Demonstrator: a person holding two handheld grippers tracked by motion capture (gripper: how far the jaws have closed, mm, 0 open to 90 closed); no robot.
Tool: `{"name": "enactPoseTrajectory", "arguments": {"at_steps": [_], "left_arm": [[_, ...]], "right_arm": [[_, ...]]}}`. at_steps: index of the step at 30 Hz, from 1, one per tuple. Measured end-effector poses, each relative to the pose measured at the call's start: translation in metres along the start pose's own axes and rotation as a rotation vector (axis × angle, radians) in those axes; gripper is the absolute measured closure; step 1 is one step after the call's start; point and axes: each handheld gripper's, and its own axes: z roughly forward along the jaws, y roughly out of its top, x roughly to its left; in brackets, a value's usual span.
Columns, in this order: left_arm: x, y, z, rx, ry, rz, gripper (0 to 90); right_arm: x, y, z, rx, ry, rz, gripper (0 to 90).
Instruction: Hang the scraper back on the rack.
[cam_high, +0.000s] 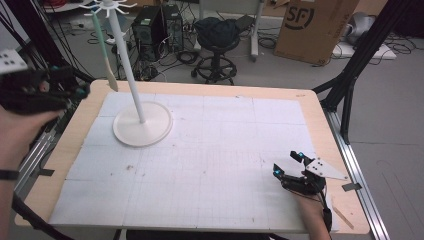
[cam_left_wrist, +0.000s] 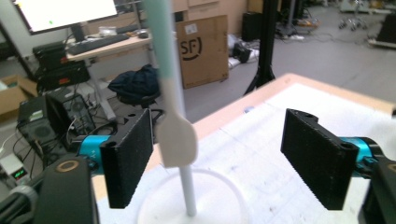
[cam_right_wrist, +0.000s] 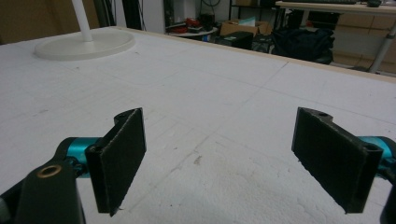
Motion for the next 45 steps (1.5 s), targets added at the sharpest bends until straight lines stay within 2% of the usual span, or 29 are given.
{"name": "enactPoseTrajectory", "arguments": {"at_steps": [2, 5, 8, 12, 14, 17, 19, 21, 24, 29, 34, 40, 45], "left_arm": [[-0.01, -0.019, 0.006, -0.005, -0.044, -0.009, 24.2], [-0.028, -0.05, 0.017, -0.011, -0.085, -0.002, 23.4], [-0.047, -0.081, 0.031, -0.014, -0.158, -0.008, 22.0], [-0.071, -0.118, 0.05, -0.003, -0.224, 0.014, 20.7], [-0.08, -0.134, 0.059, 0.009, -0.241, 0.037, 19.9], [-0.088, -0.154, 0.068, -0.003, -0.275, 0.012, 19.8], [-0.092, -0.165, 0.071, -0.003, -0.262, 0.026, 19.9], [-0.094, -0.175, 0.073, 0.002, -0.263, 0.015, 20.0], [-0.096, -0.187, 0.074, 0.03, -0.249, 0.02, 20.4], [-0.094, -0.198, 0.067, 0.02, -0.253, 0.014, 21.3], [-0.092, -0.205, 0.062, 0.021, -0.253, 0.025, 21.3], [-0.089, -0.211, 0.06, 0.012, -0.255, 0.01, 21.1], [-0.091, -0.214, 0.063, 0.033, -0.268, 0.019, 20.9]], "right_arm": [[0.0, 0.0, 0.0, -0.001, -0.002, 0.004, 16.8], [0.0, 0.0, 0.0, 0.0, -0.002, 0.003, 16.8], [0.0, 0.0, 0.0, -0.002, -0.003, 0.004, 16.7], [0.001, 0.0, 0.0, -0.003, -0.005, -0.001, 16.7], [0.001, 0.0, 0.0, -0.003, -0.006, 0.0, 16.7], [0.001, 0.0, 0.0, -0.003, -0.005, -0.002, 16.7], [0.001, 0.0, 0.0, 0.001, -0.005, -0.005, 16.7], [0.001, 0.0, 0.0, -0.002, -0.003, -0.009, 16.7], [0.001, 0.0, 0.0, -0.002, -0.005, -0.01, 16.7], [0.002, 0.0, 0.0, 0.001, -0.005, -0.014, 16.7], [0.002, 0.0, 0.0, 0.0, -0.007, -0.013, 16.7], [0.002, 0.0, 0.0, -0.002, -0.011, -0.016, 16.7], [0.002, 0.0, 0.0, -0.001, -0.009, -0.011, 16.7]]}}
